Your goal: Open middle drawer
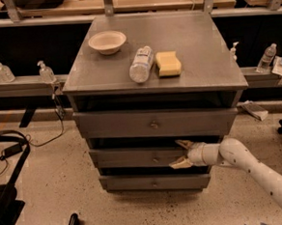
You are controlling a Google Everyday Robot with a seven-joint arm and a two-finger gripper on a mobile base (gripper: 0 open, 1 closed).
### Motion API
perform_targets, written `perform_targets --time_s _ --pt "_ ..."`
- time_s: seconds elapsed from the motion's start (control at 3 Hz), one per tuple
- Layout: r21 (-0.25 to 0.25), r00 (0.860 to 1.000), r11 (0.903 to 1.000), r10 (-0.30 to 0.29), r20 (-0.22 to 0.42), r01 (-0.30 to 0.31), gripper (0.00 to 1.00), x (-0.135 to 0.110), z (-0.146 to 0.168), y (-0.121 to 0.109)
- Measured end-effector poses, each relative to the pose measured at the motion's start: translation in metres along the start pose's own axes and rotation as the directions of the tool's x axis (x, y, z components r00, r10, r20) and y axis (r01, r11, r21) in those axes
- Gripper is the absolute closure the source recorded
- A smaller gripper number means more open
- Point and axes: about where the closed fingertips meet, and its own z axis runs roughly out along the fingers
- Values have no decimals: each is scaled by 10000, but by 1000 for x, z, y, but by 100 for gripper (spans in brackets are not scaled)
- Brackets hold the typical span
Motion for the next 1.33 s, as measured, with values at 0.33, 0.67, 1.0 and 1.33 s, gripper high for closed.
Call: perform_targets --time_s 0.33,0.67,1.0,1.33 --pt "-175 9985 9998 -14 -547 4 34 9 5 2" --pt "-423 9951 9991 -72 -983 30 35 14 6 9" --pt "-424 9951 9991 -72 -983 30 40 13 5 9" --pt "-425 9952 9991 -71 -981 30 42 12 5 9"
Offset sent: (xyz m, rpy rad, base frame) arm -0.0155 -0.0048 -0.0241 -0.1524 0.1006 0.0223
